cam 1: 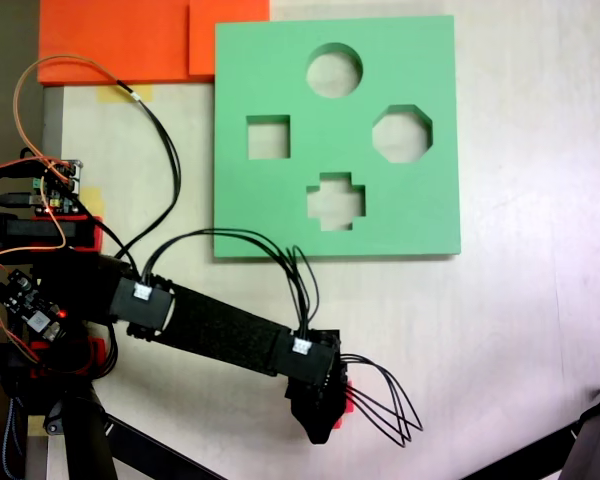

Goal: Put the cross columnar block into the corresponding hole

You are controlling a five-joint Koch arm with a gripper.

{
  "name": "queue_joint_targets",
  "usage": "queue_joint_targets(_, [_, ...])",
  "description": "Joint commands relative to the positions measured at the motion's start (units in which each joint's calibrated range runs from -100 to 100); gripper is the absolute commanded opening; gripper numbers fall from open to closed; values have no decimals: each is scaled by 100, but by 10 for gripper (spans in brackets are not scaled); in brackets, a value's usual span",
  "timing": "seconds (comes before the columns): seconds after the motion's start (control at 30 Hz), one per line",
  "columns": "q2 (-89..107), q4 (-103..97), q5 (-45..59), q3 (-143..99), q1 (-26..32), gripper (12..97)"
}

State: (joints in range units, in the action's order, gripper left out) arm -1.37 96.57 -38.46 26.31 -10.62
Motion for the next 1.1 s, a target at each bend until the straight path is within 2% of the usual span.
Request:
queue_joint_targets(0.0, [-101,343,93,450,-39,776])
queue_joint_targets(0.23, [-575,343,171,510,-93,763])
queue_joint_targets(0.4, [-715,343,181,500,-112,579])
queue_joint_targets(0.57, [-799,343,176,390,-142,469])
queue_joint_targets(1.07, [-156,343,93,310,-59,433])
